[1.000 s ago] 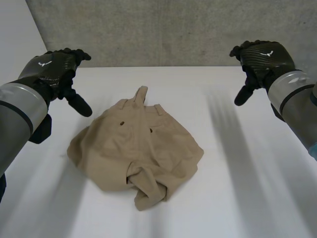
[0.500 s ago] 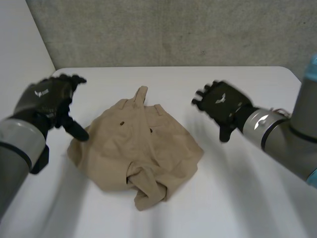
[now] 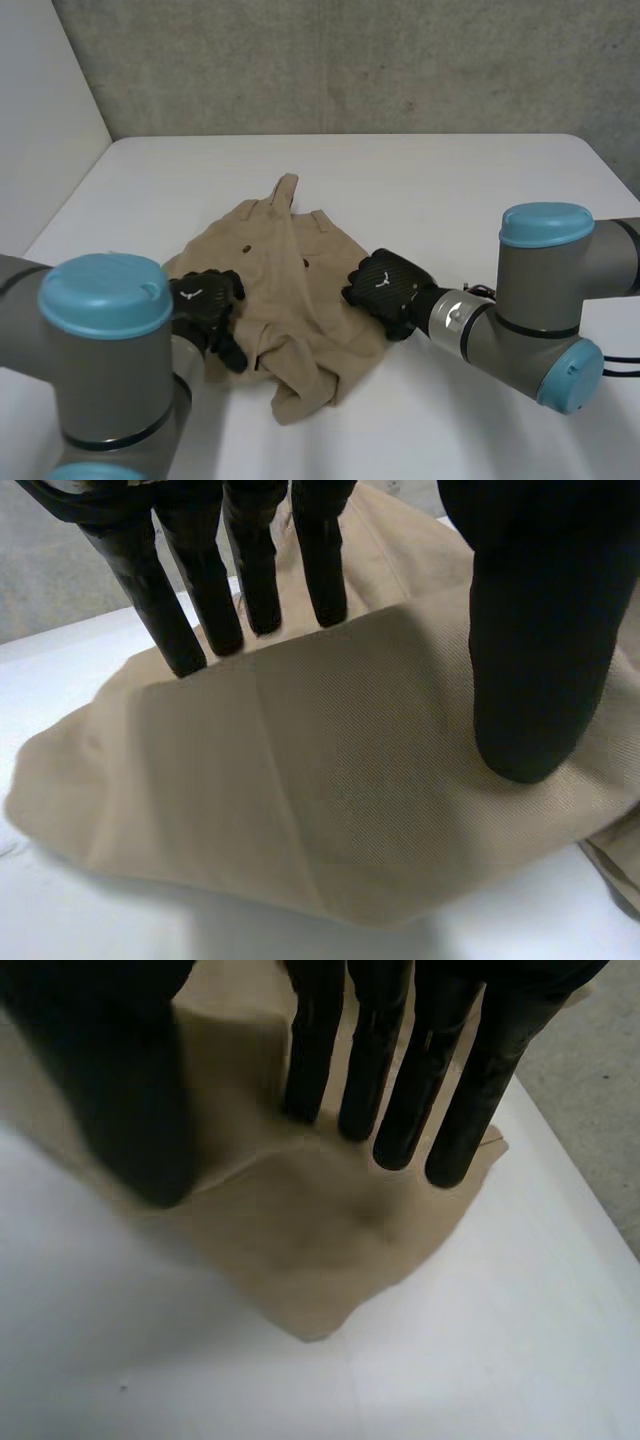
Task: Fold the shorts.
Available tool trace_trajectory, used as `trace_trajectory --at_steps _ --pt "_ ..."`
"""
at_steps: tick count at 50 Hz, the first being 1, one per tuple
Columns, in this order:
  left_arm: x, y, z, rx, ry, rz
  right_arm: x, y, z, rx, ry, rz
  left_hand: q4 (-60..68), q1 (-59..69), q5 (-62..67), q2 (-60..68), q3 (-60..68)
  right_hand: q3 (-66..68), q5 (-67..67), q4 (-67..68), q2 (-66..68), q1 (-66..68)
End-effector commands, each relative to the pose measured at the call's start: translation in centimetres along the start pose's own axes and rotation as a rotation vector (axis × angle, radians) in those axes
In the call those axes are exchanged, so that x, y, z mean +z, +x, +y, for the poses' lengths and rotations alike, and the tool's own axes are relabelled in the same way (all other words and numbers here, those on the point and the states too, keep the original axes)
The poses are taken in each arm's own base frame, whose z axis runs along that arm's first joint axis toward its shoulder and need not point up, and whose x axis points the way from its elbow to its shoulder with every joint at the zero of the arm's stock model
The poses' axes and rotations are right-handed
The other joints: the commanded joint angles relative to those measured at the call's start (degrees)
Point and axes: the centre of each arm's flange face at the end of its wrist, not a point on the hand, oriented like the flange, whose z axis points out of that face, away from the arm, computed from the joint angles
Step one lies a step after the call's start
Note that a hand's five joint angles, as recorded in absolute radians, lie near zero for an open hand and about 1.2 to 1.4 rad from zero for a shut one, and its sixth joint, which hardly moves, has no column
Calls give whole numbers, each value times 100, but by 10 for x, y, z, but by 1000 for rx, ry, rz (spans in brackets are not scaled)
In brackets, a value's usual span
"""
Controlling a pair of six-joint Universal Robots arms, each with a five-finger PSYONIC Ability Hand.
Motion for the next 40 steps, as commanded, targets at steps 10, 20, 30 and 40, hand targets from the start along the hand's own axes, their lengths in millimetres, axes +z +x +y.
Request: trace_trajectory --at_steps 10,20,30,40 --pt "46 0 -46 36 218 -48 -49 7 -40 227 -46 0 5347 5259 5345 5315 5364 3471 3699 3564 3422 4170" --pt "79 -19 -92 119 387 -95 -76 -73 -81 388 -94 -270 5247 5158 5245 5215 5263 3471 3699 3564 3422 4170" --pt "83 -27 -86 150 381 -80 -53 -84 -106 574 70 -242 4978 4889 4976 4946 4994 -2645 -2417 -2552 -2694 -1946" --pt "58 -43 -73 159 320 -102 -62 53 -86 561 103 170 4541 4453 4539 4509 4557 -2226 -1998 -2132 -2275 -1526"
